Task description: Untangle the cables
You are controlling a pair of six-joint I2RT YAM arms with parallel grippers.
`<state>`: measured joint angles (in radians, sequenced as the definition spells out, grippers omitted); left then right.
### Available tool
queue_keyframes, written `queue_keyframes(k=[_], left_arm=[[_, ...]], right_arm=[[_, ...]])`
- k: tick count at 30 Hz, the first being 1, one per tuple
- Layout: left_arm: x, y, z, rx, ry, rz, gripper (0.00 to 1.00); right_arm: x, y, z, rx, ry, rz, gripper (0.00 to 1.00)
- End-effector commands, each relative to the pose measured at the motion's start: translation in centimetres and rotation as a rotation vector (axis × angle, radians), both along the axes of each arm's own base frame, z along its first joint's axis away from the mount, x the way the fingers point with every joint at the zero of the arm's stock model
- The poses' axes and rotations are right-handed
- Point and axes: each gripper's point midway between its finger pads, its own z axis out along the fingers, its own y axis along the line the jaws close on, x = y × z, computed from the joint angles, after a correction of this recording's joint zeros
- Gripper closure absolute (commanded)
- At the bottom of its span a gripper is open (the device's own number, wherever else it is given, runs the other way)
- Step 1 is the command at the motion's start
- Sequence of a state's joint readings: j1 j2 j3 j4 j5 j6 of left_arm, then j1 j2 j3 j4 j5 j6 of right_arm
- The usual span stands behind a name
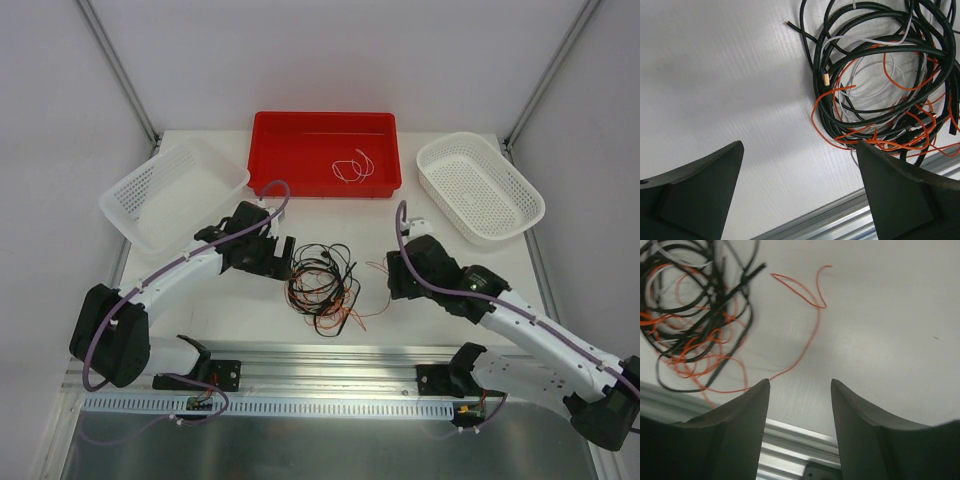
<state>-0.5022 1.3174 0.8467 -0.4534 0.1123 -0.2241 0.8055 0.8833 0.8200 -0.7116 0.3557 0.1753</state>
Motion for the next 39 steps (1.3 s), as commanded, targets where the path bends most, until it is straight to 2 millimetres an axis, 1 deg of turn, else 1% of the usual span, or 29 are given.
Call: queue_keyframes(k=[1,3,4,5,6,7,8,9,10,11,12,14,15,16,17,18,20,21,23,24,25,28,32,34,36,37,38,39], left_arm=[[-0.3,-0.9,0.8,-0.066,-0.013,-0.041,0.02],[-0.2,-0.9,0.8,-0.064,-0.013,-0.040,0.02],[-0.2,-0.9,0.7,-0.065,-0.013,-0.039,0.02],[-0.3,-0.9,0.6,-0.065,-0.010,-0.039,0.02],[-0.3,-1.0,0.6,-0.065,-0.006,-0.039,0.02],[-0.4,-1.0,0.5,-0.069,0.000,-0.041,0.02],[-0.4,-1.1,0.5,-0.070,0.003,-0.040,0.02],[-0.4,-1.1,0.3,-0.069,0.012,-0.037,0.02],[-0.4,-1.1,0.2,-0.070,0.016,-0.038,0.02],[-0.4,-1.2,0.1,-0.070,0.022,-0.036,0.02],[-0.4,-1.2,-0.1,-0.067,0.029,-0.035,0.02],[-0.5,-1.1,-0.4,-0.062,0.039,-0.031,0.02],[-0.5,-1.1,-0.6,-0.058,0.046,-0.025,0.03],[-0.4,-1.1,-0.7,-0.053,0.051,-0.020,0.03],[-0.4,-0.9,-1.0,-0.042,0.054,-0.012,0.03],[-0.4,-0.8,-1.3,-0.035,0.067,-0.006,0.03],[-0.4,-0.7,-1.6,-0.022,0.076,0.000,0.02],[-0.4,-0.7,-1.8,-0.018,0.086,0.003,0.03],[-0.4,-0.7,-2.0,-0.013,0.096,0.005,0.03],[-0.4,-0.6,-2.4,-0.002,0.106,0.008,0.02],[-0.4,-0.5,-2.5,0.002,0.110,0.009,0.03],[-0.5,-0.5,-3.1,0.015,0.136,0.011,0.03],[-0.6,-0.5,-3.4,0.020,0.150,0.012,0.02],[-0.6,-0.4,-3.6,0.026,0.155,0.014,0.03],[-0.6,-0.4,-3.7,0.031,0.159,0.013,0.03],[-0.7,-0.3,-3.8,0.033,0.163,0.013,0.02],[-0.7,-0.3,-3.8,0.034,0.167,0.015,0.03],[-0.7,-0.4,-3.9,0.035,0.171,0.012,0.03]], right_arm=[[-1.1,6.9,1.3,0.176,0.030,0.237,0.44],[-2.2,9.1,1.5,0.151,0.030,0.376,0.44],[-2.5,10.1,0.6,0.112,0.060,0.425,0.44],[-3.4,11.5,1.2,0.108,0.055,0.494,0.44],[-3.7,12.3,0.9,0.082,0.063,0.545,0.44],[-4.4,13.4,0.1,0.045,0.076,0.606,0.44],[-4.5,14.3,0.4,0.040,0.073,0.634,0.44],[-4.7,15.0,0.2,0.024,0.072,0.669,0.44],[-5.2,16.0,0.3,0.026,0.066,0.706,0.44],[-5.2,16.9,-0.2,0.007,0.076,0.734,0.45],[-5.5,17.7,-0.2,0.007,0.079,0.765,0.45],[-5.8,19.1,-0.9,-0.036,0.084,0.839,0.46],[-6.0,19.5,-1.4,-0.053,0.097,0.867,0.46],[-5.9,19.7,-1.7,-0.087,0.091,0.906,0.46],[-6.4,19.9,-2.1,-0.095,0.120,0.941,0.47],[-6.3,20.3,-3.1,-0.125,0.145,0.960,0.48],[-6.1,20.1,-4.1,-0.185,0.161,0.997,0.48],[-5.8,20.0,-5.1,-0.224,0.174,0.996,0.48],[-5.7,19.9,-5.8,-0.258,0.178,1.021,0.49],[-4.8,19.5,-6.0,-0.298,0.157,1.000,0.50],[-4.7,19.4,-6.5,-0.319,0.164,1.002,0.50],[-4.2,18.6,-7.3,-0.376,0.161,1.001,0.51],[-4.1,17.6,-8.2,-0.432,0.175,1.001,0.52],[-4.2,17.4,-8.5,-0.443,0.187,1.003,0.55],[-4.4,17.1,-8.9,-0.439,0.198,1.007,0.63],[-4.5,17.2,-8.8,-0.430,0.196,1.007,0.69],[-4.8,17.3,-8.7,-0.415,0.204,1.019,0.78],[-4.9,17.5,-8.6,-0.406,0.205,1.026,0.82]])
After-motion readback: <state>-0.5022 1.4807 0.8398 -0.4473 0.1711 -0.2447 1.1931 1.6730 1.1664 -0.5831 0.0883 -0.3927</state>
